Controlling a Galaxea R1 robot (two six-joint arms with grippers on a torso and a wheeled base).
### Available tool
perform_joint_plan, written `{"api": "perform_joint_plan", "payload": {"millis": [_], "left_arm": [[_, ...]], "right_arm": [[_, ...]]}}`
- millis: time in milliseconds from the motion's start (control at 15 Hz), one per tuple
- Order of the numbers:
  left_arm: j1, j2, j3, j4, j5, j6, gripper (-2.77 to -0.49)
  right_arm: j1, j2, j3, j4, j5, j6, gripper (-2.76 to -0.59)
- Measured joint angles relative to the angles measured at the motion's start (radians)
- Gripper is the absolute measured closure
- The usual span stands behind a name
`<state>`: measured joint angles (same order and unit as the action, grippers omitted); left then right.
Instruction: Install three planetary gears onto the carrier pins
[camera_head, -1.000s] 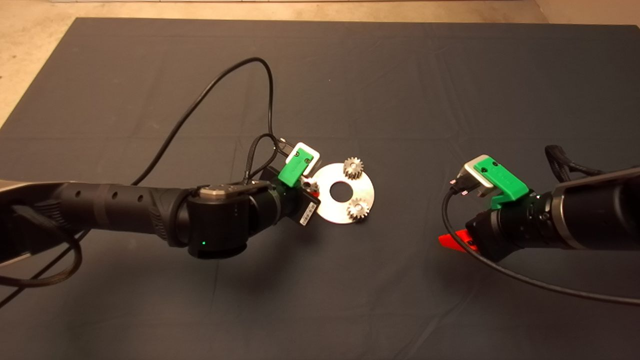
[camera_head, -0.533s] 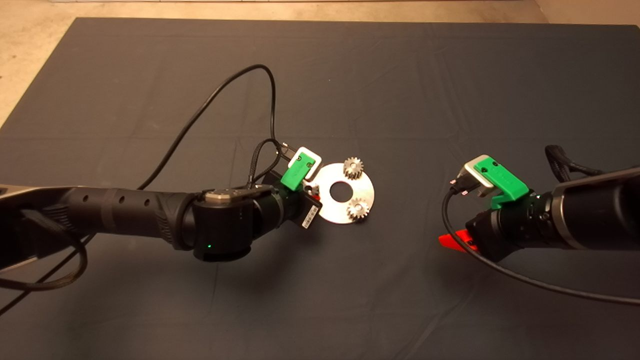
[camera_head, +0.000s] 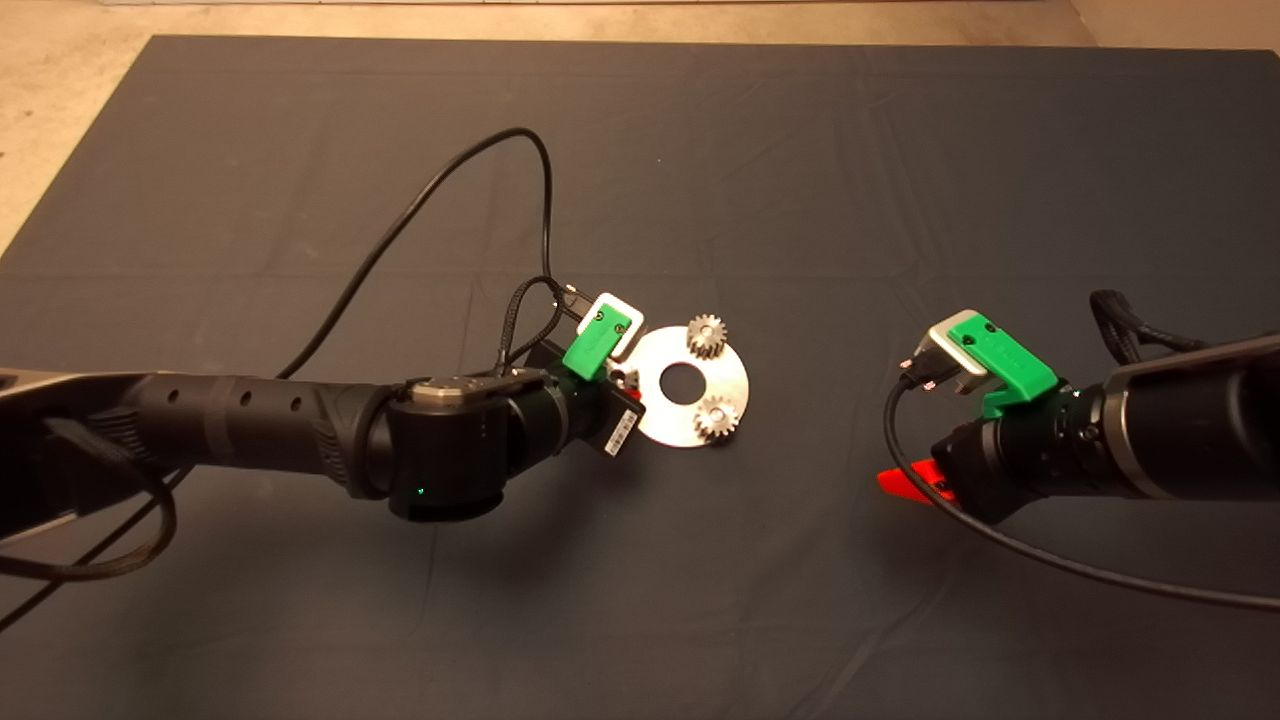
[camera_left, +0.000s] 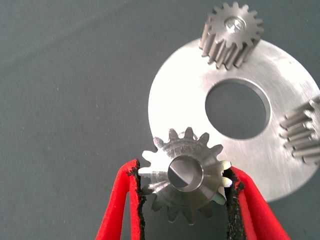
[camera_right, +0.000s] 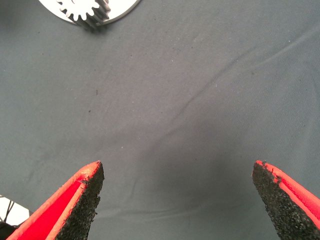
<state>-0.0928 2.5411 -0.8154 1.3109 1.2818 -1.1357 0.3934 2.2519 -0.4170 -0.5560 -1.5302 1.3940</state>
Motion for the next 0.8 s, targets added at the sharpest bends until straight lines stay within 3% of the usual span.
{"api": "perform_joint_plan", "payload": {"millis": [333,800], "left_arm": [[-0.005,0.019,-0.035,0.015,-0.021,0.000,-0.71],[-0.005,0.021,-0.038,0.019,-0.024,0.000,-0.71]], "right_arm": [[0.000,0.000,0.000,0.000,0.000,-0.001,-2.20],[0.000,0.000,0.000,0.000,0.000,-0.001,-2.20]]}}
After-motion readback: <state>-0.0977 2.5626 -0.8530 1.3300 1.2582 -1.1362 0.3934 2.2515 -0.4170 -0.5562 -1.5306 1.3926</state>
